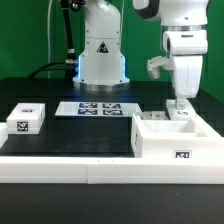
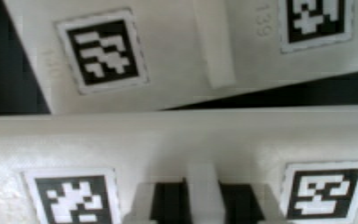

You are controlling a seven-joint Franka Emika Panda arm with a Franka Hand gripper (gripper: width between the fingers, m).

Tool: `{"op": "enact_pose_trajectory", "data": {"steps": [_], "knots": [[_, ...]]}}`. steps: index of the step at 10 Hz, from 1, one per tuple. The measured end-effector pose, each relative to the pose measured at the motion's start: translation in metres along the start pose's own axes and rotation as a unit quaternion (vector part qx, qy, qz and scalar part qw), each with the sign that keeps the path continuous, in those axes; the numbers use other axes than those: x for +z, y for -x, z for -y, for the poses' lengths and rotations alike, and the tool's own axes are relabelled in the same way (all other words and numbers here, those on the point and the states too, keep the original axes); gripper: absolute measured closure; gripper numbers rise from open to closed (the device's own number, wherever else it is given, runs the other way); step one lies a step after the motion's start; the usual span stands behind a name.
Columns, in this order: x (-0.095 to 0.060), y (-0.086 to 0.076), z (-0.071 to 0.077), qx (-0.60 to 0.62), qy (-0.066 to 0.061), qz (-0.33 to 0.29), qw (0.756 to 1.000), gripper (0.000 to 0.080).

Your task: Assemble cabinet

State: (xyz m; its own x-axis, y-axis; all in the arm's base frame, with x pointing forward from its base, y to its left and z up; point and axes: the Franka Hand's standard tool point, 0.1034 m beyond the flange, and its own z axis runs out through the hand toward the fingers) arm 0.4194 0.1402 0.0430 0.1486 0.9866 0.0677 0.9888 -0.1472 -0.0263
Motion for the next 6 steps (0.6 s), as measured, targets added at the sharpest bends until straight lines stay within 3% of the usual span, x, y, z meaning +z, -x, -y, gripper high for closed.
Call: {"op": "enact_pose_trajectory", "data": {"steps": [2,6], "knots": [[-0.0114,0.0146,-0.0113,0.002,0.006,0.004,1.000,0.0729],[-0.0071,0.0143,-0.0114,-0.003,0.003,0.002,1.000,0.0729]]}}
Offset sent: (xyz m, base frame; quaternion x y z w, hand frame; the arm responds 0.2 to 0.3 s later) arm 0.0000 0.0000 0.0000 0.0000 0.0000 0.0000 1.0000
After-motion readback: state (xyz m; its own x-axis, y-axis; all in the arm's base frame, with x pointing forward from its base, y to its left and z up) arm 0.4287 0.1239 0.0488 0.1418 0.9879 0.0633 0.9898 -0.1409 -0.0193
